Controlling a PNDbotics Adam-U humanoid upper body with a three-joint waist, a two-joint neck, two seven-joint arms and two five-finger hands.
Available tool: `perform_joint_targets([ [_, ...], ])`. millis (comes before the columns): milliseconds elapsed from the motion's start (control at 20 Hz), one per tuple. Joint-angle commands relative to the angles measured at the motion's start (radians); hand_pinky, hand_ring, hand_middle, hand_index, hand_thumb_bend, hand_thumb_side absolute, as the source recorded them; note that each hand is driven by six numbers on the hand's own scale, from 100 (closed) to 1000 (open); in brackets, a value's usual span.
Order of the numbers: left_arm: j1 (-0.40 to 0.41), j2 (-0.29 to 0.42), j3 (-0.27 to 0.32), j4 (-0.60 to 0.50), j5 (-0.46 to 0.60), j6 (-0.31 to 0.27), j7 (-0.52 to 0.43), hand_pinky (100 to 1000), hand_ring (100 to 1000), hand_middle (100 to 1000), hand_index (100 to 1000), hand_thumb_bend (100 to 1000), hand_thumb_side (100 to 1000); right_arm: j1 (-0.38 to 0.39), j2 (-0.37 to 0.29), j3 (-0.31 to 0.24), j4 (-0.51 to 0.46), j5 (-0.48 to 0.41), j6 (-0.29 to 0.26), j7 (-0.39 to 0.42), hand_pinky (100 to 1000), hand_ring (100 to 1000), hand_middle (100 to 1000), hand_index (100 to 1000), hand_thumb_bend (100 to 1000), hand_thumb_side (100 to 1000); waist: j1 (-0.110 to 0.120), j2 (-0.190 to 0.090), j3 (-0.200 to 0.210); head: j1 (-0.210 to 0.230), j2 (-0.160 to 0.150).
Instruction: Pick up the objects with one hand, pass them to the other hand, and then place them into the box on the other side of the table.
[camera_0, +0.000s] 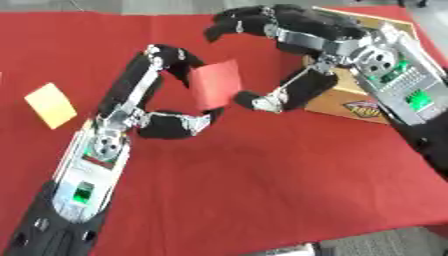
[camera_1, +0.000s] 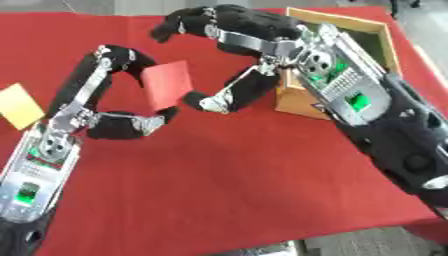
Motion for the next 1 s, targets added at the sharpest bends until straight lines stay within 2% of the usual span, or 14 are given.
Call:
perform_joint_targets([
  [50,-0.024,-0.014,-0.002,-0.020,0.017,0.006,0.012,593,518,368,485,100,100,-0.014,-0.011,-0.007,-0.002,0.004,-0.006,0.014,955,1000,850,948,297,227,-0.001,-0.013,-0.002,0.000,-0.010],
  [550,-0.024,-0.020,-0.011,-0.041,0.061,0.016,0.042,580,515,366,485,100,101,-0.010,0.001,0.002,0.019,0.034,-0.036,0.038,957,1000,852,948,290,246,-0.005,-0.007,-0.005,0.002,-0.012],
  [1000,-0.023,-0.019,-0.006,-0.016,0.049,0.026,0.038,577,516,365,485,100,100,-0.005,-0.011,-0.027,-0.030,-0.038,-0.014,0.041,968,1000,859,960,275,212,-0.005,-0.005,-0.014,0.008,-0.011],
])
